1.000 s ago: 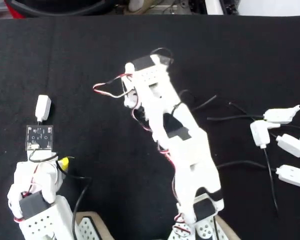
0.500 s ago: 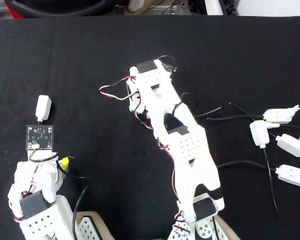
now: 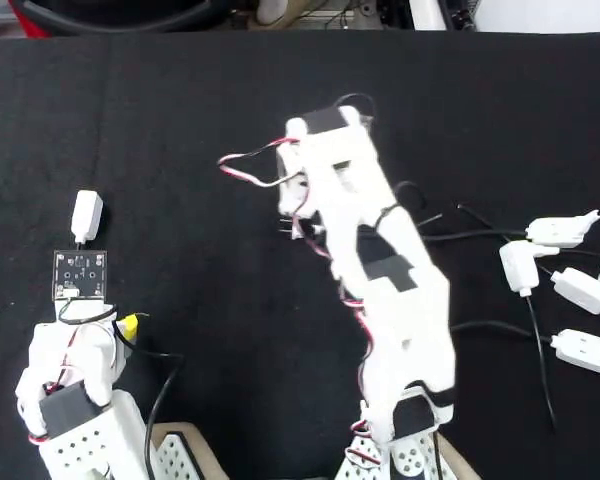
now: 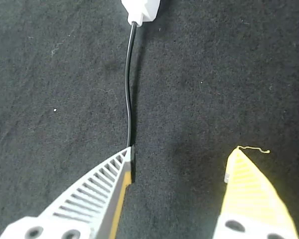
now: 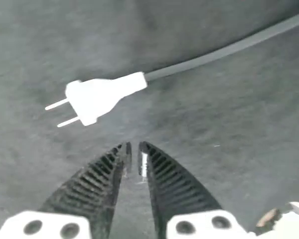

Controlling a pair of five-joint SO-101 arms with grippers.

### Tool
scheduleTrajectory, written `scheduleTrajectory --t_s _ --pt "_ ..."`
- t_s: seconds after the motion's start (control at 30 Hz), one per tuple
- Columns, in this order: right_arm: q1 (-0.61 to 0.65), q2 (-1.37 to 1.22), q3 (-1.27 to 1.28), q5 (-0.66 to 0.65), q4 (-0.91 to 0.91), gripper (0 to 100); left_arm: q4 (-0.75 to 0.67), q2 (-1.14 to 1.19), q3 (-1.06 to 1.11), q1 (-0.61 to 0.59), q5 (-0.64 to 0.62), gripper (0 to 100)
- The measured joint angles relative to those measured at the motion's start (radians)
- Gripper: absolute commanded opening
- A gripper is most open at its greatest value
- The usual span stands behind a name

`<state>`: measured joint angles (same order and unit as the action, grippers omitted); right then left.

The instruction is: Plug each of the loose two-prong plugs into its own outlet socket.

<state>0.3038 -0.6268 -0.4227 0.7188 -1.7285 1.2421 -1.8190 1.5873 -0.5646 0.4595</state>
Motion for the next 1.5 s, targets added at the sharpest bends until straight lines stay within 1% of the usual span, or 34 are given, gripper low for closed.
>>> scheduleTrajectory --t_s 0.23,0.33,0.47,0.73,1.1,1.23,1.4,1.5 --pt "-0.121 -0.037 0.041 -0.115 -0.002 1.2 0.0 0.0 0.0 0.0 0.0 30" --pt "-0.161 -0.098 0.017 -0.133 0.026 1.2 0.0 0.0 0.0 0.0 0.0 30" --pt "-0.215 -0.189 -0.087 -0.133 0.057 1.2 0.0 0.0 0.0 0.0 0.0 30" --pt "-0.219 -0.333 -0.333 -0.137 0.048 1.2 0.0 0.0 0.0 0.0 0.0 30" --pt "-0.221 -0.532 -0.798 -0.137 0.061 1.2 0.0 0.0 0.0 0.0 0.0 30" --pt "-0.213 -0.58 -0.939 -0.137 -0.002 1.4 0.0 0.0 0.0 0.0 0.0 30" --pt "-0.178 -0.58 -0.957 -0.137 -0.002 1.5 0.0 0.0 0.0 0.0 0.0 30" --pt "-0.181 -0.528 -0.862 -0.137 -0.002 1.5 0.0 0.0 0.0 0.0 0.0 30"
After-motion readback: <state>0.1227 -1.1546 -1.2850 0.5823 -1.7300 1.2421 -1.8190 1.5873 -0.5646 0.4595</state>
